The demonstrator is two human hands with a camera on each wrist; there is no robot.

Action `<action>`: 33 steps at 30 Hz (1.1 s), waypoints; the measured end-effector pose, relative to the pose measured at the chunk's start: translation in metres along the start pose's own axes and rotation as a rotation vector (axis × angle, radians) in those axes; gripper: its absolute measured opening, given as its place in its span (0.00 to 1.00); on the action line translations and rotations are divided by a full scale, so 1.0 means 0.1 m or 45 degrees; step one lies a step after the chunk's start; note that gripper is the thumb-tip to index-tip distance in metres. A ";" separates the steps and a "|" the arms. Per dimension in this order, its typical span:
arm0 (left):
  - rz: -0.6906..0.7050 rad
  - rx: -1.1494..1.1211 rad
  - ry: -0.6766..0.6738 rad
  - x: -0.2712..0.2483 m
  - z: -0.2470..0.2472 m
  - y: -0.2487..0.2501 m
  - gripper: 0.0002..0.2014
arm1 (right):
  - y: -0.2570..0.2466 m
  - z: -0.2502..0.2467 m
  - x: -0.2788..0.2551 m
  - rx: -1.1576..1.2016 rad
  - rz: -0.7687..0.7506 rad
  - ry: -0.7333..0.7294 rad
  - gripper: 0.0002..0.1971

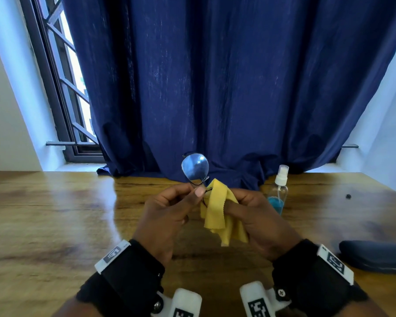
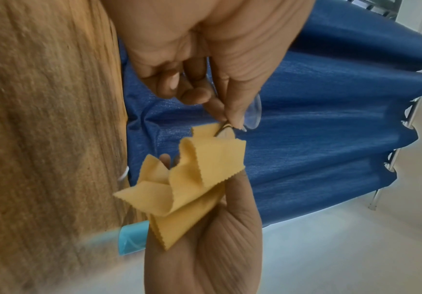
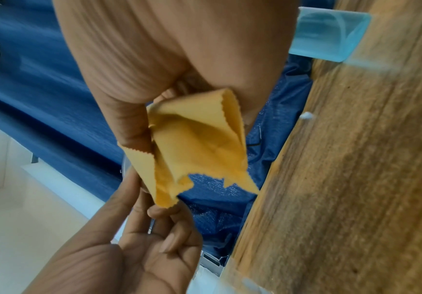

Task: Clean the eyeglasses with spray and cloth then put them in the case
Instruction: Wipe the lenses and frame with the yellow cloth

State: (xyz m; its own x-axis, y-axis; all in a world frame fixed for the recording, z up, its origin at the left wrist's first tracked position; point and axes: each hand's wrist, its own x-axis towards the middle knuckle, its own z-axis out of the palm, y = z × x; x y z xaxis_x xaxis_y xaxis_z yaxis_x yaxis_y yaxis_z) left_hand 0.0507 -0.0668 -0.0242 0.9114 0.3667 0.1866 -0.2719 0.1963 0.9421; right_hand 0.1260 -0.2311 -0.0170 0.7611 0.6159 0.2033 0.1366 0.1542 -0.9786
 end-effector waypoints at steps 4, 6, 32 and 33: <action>0.044 0.004 0.015 0.02 0.00 0.01 0.17 | -0.01 -0.01 -0.01 -0.076 0.008 -0.040 0.15; 0.111 0.052 0.017 0.02 -0.01 0.03 0.14 | -0.03 -0.01 -0.01 -0.064 0.015 -0.074 0.14; 0.021 -0.009 0.089 0.01 0.02 -0.10 0.12 | 0.02 0.09 0.00 -0.480 -0.184 0.292 0.18; 0.028 -0.024 0.109 0.02 0.01 -0.08 0.13 | -0.01 0.10 -0.01 -0.429 -0.179 0.213 0.14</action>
State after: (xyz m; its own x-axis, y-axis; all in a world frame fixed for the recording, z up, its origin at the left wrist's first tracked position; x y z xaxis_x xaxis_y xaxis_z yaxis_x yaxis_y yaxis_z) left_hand 0.0554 -0.0688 -0.0311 0.8756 0.4474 0.1822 -0.2984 0.2041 0.9324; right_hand 0.1185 -0.2245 -0.0158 0.8094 0.4681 0.3547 0.4258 -0.0516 -0.9034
